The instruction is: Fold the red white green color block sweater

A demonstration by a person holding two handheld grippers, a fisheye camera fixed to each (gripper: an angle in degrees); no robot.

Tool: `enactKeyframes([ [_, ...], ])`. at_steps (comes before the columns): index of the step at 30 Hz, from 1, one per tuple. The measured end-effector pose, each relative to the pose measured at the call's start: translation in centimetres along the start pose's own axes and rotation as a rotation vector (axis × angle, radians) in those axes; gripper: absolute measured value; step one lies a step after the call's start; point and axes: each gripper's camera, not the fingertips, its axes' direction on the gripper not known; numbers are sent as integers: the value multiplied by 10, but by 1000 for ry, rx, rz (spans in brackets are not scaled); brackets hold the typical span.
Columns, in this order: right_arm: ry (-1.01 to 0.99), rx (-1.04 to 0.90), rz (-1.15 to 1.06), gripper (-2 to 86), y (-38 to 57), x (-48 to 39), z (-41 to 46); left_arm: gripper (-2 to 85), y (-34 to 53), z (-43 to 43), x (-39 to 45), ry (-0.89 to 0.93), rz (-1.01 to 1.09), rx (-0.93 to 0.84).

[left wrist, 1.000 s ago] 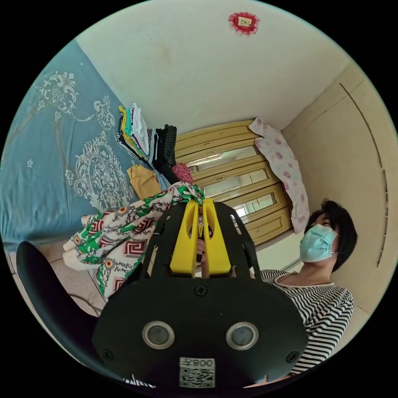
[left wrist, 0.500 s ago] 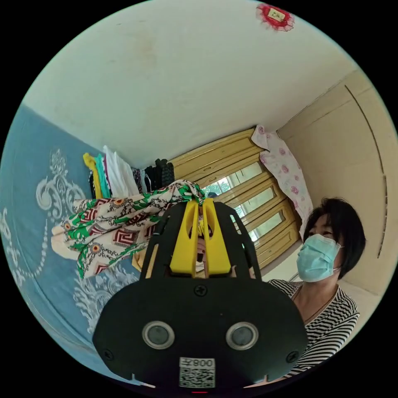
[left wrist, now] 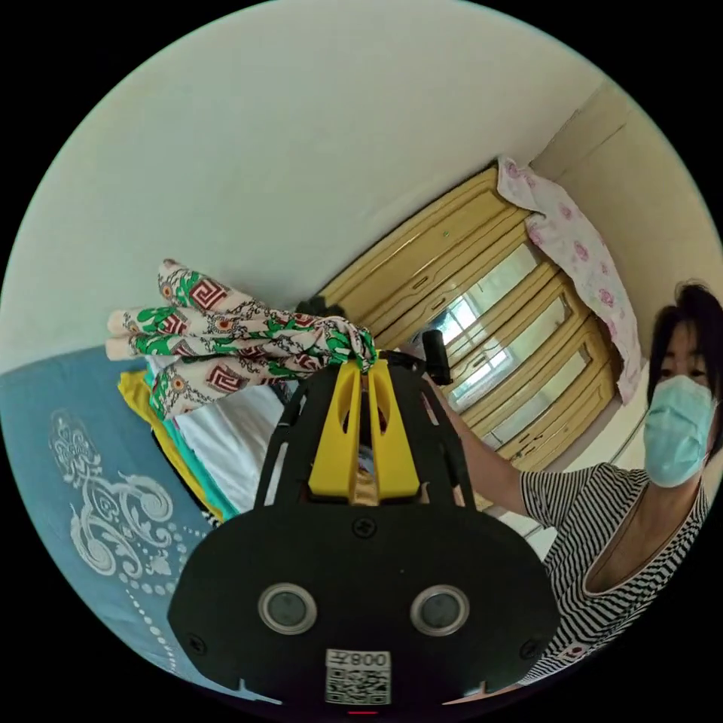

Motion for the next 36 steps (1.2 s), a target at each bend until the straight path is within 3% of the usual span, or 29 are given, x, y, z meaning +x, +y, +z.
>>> enactKeyframes([
  [4, 103, -203, 255, 2, 86, 151, 79, 17, 44, 66, -82, -28, -324, -168],
  [7, -14, -211, 345, 2, 130, 210, 112, 18, 48, 67, -104, 67, -461, -64],
  [12, -54, -203, 268, 2, 106, 235, 130, 18, -40, 64, -96, 1, -398, -27],
  [17, -68, -122, 131, 2, 5, 223, 130, 18, -196, 66, -58, -104, -206, 36],
  [23, -32, -47, -12, 2, -62, 190, 85, 18, -311, 69, 2, -87, -53, 83],
  [30, -3, -97, -35, 3, 36, 203, 65, 19, -277, 98, 16, -7, -122, -14],
  [36, 92, -345, 208, 3, 201, 288, 140, 21, -177, 148, -25, -102, -421, -217],
])
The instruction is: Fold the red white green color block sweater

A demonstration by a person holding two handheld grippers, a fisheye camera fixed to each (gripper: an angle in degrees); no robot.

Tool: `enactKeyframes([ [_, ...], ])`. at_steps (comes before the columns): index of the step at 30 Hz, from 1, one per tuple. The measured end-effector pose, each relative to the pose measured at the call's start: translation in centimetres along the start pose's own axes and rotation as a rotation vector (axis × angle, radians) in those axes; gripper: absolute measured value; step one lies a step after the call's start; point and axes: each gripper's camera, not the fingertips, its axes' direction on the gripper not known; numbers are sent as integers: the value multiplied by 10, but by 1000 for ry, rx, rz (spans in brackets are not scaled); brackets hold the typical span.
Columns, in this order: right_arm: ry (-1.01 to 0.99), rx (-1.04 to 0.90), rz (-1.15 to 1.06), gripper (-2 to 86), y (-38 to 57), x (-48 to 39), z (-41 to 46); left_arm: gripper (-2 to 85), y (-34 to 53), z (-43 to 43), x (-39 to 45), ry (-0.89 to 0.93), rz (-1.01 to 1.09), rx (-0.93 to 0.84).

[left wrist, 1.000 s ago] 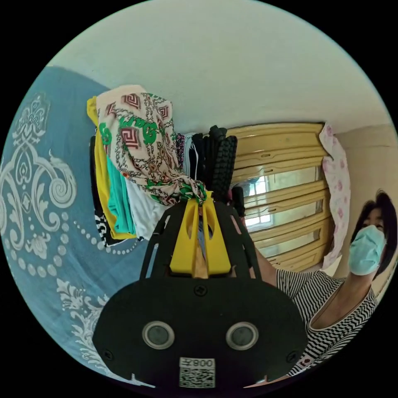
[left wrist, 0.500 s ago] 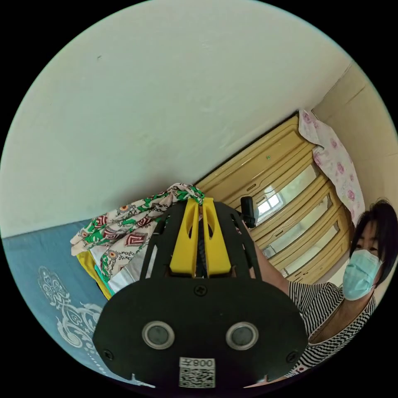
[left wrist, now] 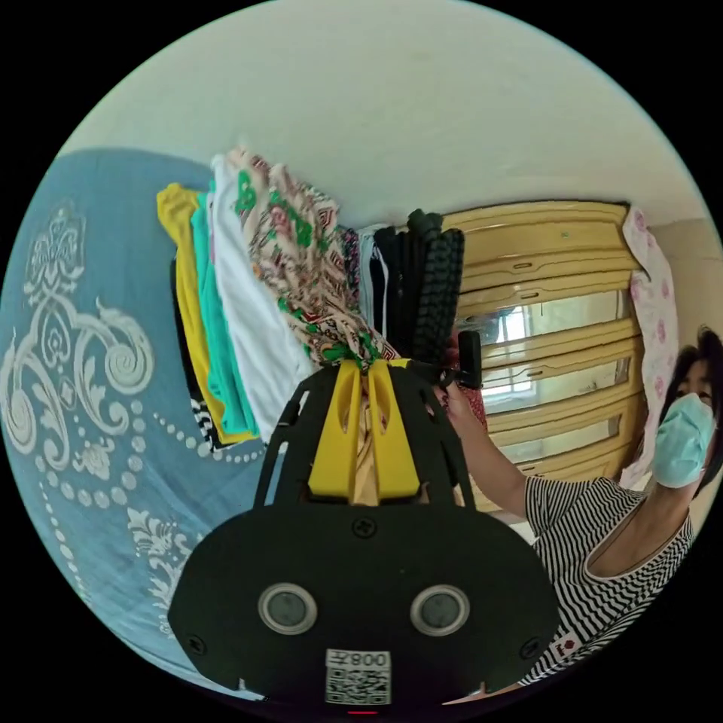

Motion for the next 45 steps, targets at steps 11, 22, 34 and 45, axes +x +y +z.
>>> enactKeyframes([
  [11, 160, 140, 148, 1, 110, 21, 10, 30, 38, 1, 60, 12, -41, 100],
  [22, 283, -9, 31, 0, 98, -33, 67, 3, 14, 62, 135, -294, 53, -33],
  [34, 273, 62, 148, 12, 261, -90, -12, 11, 129, 127, 221, -197, 140, -335],
  [45, 431, -17, 374, 80, 346, -168, -18, 11, 239, 240, 273, -659, 452, -826],
])
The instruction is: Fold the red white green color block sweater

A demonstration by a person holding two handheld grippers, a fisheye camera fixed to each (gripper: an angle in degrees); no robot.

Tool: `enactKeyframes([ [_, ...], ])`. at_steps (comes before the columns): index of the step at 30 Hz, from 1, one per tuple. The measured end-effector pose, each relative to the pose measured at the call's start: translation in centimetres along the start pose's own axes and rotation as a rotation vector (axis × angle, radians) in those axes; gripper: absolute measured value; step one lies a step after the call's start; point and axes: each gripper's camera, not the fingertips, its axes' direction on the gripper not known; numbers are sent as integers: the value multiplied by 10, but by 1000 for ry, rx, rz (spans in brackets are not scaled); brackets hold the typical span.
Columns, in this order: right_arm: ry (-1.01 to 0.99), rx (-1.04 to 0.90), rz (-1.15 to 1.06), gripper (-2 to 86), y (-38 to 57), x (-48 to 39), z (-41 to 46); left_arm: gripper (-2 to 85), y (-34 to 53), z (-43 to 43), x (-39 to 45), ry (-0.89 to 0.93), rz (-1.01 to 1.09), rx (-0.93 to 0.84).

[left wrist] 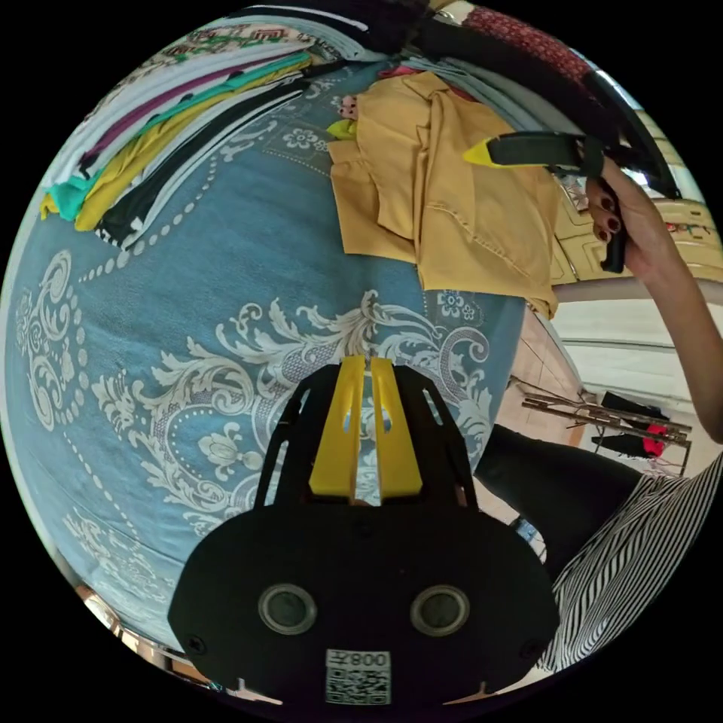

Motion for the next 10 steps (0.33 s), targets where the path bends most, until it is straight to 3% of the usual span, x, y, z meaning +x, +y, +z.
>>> enactKeyframes([
  [10, 20, 154, 204, 106, -10, -18, -97, 9, 33, 15, 52, -48, 77, 55],
])
